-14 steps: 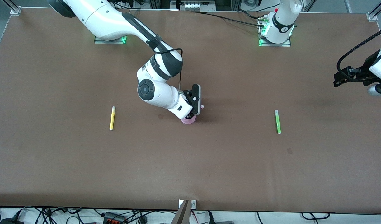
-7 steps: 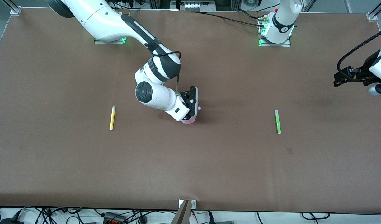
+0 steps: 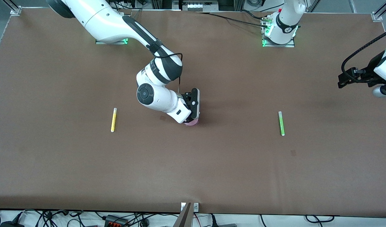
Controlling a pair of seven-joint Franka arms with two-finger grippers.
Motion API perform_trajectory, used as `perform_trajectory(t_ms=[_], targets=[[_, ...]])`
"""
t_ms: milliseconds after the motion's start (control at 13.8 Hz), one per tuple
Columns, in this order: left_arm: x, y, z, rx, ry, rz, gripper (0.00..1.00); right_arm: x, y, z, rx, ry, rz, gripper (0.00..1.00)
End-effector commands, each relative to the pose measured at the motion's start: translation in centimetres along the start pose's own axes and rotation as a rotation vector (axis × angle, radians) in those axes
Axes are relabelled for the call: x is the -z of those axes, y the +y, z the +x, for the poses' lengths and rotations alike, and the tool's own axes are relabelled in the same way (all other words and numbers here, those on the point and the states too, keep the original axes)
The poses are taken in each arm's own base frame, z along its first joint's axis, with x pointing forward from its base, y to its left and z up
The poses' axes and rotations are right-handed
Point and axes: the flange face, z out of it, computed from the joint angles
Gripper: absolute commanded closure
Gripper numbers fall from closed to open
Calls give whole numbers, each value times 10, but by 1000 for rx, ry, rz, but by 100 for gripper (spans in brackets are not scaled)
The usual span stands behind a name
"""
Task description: Organize pens into pink holder with both arms
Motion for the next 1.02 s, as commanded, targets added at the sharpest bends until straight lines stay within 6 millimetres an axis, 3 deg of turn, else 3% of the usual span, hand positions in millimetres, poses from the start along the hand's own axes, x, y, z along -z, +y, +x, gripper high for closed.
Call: perform_trajectory(t_ms=[0, 290, 508, 653, 943], targets=[[3, 0, -10, 4, -4, -14, 0, 4, -2, 2, 5, -2, -4, 0], [4, 0, -11, 5, -3, -14, 0, 23, -5, 19, 14, 27, -23, 0], [12, 5, -21, -8, 7, -16, 0, 81, -20, 50, -72, 40, -69, 0], [14, 12, -31, -21, 14, -20, 0, 103, -12, 41, -194, 43, -78, 0], [10, 2, -32, -13, 13, -24, 0, 147, 24, -21, -454, -10, -31, 0]])
